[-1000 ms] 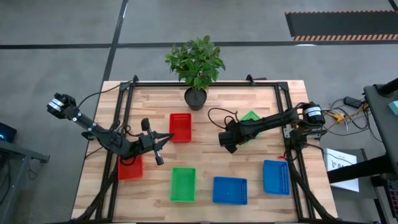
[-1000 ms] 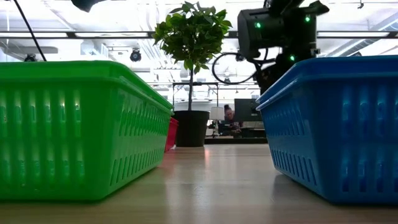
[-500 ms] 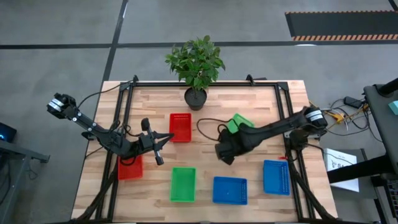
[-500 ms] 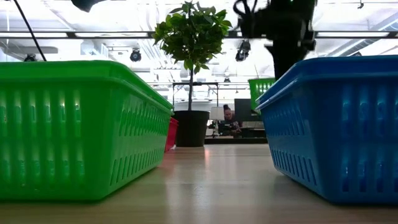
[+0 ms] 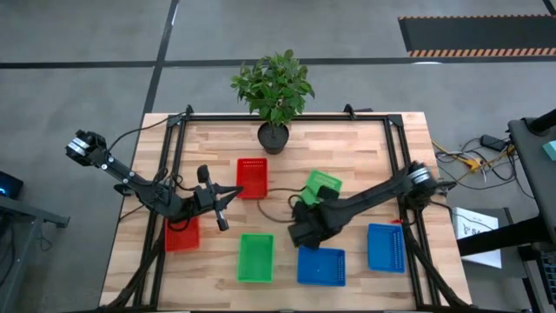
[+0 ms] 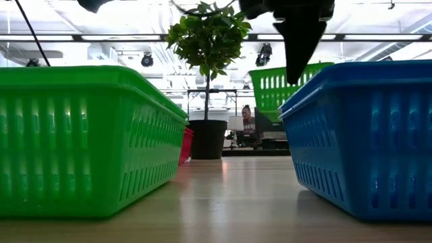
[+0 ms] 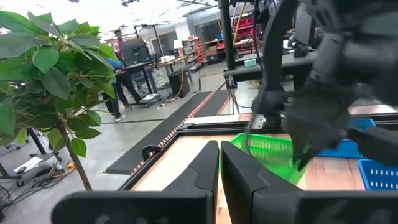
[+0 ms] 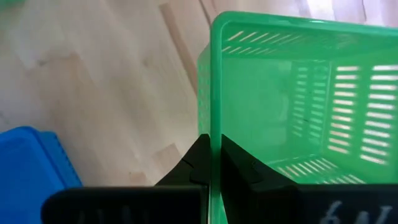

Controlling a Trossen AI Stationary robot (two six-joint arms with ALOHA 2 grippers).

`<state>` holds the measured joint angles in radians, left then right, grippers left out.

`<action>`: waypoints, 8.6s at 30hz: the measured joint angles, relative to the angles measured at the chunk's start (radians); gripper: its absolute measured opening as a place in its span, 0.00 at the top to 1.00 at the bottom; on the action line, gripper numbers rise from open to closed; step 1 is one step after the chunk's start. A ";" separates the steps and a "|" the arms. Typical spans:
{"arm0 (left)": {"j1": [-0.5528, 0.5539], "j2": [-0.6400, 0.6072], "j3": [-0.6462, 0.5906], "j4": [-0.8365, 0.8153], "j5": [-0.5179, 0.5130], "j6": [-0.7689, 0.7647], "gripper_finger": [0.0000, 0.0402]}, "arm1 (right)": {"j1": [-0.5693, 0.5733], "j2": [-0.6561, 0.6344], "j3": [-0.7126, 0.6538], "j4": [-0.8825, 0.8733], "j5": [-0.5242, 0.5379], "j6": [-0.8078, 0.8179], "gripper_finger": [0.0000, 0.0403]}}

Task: Stack baskets by color
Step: Stack the top green basket on top of the bottom green baskets, then stack the bottom red basket on top of the top red baskets

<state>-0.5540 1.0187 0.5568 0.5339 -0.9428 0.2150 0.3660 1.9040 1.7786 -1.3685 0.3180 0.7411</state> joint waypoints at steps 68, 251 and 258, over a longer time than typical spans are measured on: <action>-0.057 -0.006 0.006 0.019 0.000 -0.001 1.00 | 0.166 0.378 0.571 0.344 -0.038 -0.343 0.79; -0.087 0.303 0.045 0.053 -0.073 -0.815 1.00 | 0.108 -0.664 -1.376 1.905 -0.083 -0.741 0.98; -0.070 0.303 0.053 -0.010 -0.100 -0.919 1.00 | 0.108 -0.677 -1.378 1.905 -0.082 -0.768 0.98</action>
<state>-0.6237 1.3220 0.6101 0.5240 -1.0424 -0.7037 0.4736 1.2266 0.4007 0.5364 0.2359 -0.0265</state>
